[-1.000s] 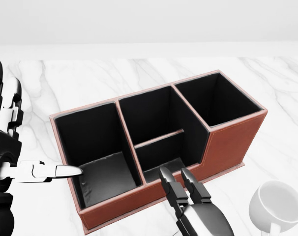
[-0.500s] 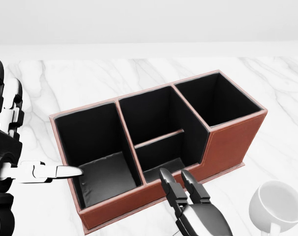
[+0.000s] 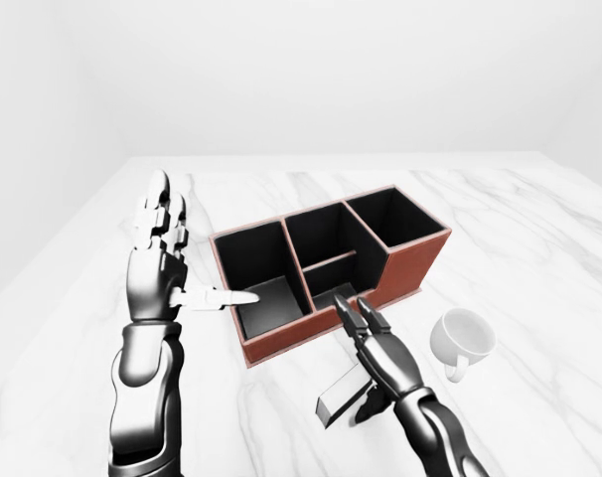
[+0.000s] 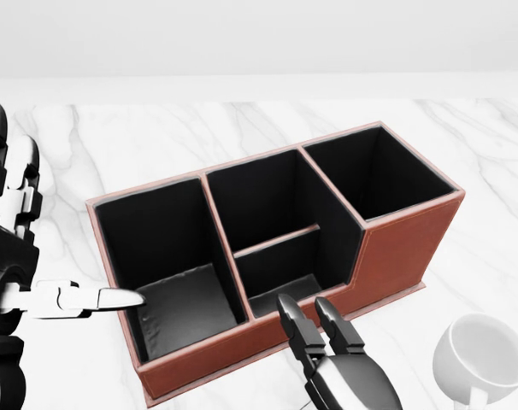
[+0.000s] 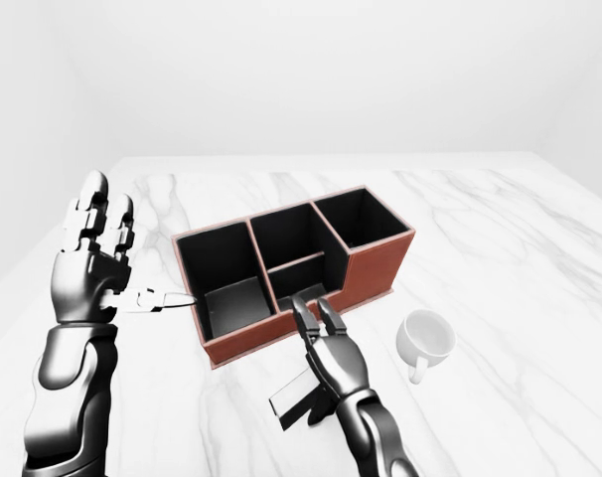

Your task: Pick up the book and place it in the front compartment of the caddy.

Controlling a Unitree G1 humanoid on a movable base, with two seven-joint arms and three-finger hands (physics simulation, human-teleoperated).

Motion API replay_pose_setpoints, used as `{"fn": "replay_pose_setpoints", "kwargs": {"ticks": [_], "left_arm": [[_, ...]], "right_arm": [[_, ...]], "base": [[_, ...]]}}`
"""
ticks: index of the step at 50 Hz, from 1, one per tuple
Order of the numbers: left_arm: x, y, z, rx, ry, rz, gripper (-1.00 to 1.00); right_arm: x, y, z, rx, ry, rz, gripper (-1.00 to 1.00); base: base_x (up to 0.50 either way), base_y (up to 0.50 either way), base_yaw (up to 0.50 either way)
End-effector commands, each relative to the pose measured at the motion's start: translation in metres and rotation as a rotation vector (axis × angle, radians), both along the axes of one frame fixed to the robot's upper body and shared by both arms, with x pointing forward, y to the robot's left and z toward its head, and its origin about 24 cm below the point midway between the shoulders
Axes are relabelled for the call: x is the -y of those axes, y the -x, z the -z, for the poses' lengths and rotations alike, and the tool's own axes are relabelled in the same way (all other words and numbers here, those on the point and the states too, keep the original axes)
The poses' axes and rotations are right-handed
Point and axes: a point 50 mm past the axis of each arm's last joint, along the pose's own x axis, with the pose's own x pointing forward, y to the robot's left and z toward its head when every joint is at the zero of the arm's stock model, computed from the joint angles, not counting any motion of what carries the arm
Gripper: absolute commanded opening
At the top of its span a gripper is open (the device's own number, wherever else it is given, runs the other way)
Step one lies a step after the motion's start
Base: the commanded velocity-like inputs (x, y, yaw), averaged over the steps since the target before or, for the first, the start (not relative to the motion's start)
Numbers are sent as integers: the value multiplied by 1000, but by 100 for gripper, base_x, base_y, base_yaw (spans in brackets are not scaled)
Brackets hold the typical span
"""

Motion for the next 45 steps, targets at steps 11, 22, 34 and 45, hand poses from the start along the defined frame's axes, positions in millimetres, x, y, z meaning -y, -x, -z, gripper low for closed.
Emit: {"fn": "replay_pose_setpoints", "kwargs": {"ticks": [11, 22, 34, 45], "left_arm": [[0, -1, 0, -1, 0, 0, 100], [0, -1, 1, -4, 0, 0, 100], [0, 0, 1, -3, -1, 1, 100], [0, 1, -2, 9, -2, 0, 100]], "right_arm": [[1, -3, 8, -13, 13, 12, 100], [2, -3, 11, -28, 9, 17, -100], [2, -3, 10, -26, 7, 16, -100], [2, -5, 3, -12, -6, 9, -100]], "base": [[0, 0, 0], [0, 0, 0], [0, 0, 0], [0, 0, 0]]}}
